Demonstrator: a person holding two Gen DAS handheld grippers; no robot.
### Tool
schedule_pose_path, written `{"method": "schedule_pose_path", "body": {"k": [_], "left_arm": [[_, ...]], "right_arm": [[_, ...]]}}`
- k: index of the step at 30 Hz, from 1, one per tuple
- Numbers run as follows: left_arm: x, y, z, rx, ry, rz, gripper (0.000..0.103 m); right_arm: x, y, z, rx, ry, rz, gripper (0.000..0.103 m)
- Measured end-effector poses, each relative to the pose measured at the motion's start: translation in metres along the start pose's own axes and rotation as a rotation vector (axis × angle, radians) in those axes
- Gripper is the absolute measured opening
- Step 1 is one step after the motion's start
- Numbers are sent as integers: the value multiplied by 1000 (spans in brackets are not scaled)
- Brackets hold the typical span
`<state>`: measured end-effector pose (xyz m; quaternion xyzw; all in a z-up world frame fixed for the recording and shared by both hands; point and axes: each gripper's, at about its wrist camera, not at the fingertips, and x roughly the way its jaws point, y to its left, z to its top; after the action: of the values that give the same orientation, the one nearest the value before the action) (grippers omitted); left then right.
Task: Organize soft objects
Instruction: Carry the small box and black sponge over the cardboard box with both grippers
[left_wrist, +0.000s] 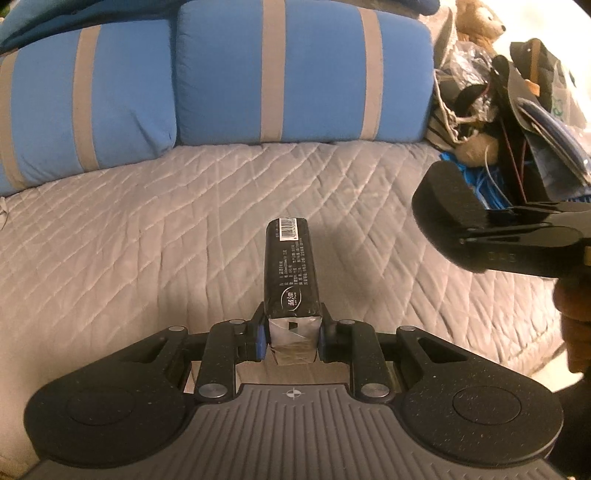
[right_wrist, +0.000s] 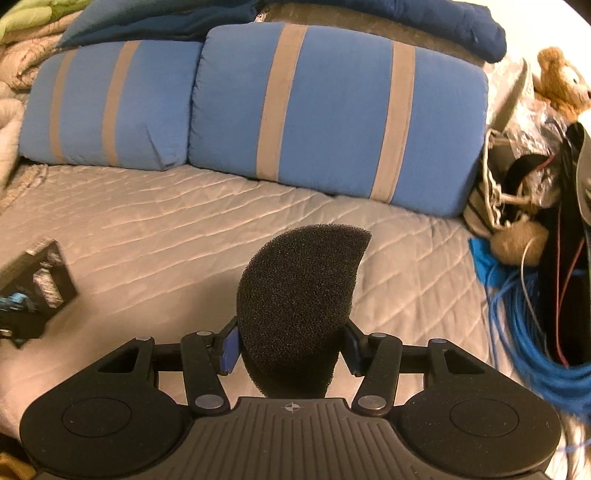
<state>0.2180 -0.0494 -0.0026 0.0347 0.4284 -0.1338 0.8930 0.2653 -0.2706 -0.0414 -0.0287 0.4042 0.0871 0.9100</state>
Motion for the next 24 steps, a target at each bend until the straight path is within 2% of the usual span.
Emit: {"method": "schedule_pose_path", "body": {"k": [7, 24], "left_arm": [[-15, -10, -21, 0, 1, -21, 24], [-66, -12, -78, -22, 2, -95, 24]], "right_arm": [[-43, 14, -24, 43, 12, 61, 57], [-102, 45, -73, 20, 40, 174, 57]]}}
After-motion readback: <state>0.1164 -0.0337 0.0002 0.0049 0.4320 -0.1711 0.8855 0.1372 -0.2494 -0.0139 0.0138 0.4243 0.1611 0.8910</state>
